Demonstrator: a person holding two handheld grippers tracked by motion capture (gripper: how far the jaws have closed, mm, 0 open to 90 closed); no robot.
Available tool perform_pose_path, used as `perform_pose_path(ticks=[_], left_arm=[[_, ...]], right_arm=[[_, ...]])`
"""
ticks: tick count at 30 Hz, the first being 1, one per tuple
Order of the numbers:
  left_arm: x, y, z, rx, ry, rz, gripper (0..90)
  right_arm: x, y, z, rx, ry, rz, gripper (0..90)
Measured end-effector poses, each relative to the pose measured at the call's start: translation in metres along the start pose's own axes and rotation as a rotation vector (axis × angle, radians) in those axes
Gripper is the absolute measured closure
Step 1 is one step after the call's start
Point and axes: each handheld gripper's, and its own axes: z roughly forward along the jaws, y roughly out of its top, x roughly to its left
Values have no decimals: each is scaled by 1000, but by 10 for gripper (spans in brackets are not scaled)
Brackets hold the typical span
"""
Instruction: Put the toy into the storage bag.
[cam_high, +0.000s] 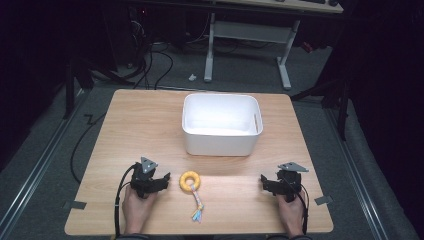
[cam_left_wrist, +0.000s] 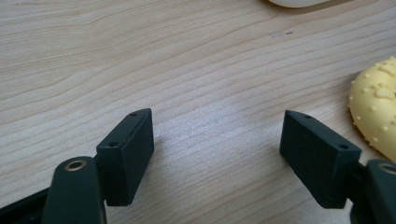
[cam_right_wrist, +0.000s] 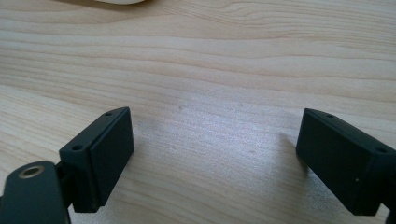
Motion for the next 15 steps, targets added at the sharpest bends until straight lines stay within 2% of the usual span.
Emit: perform_pose_path(ticks=[15], left_arm=[[0, 0, 0, 0, -2, 0, 260]], right_arm=[[-1, 1, 1, -1, 7, -13, 117]])
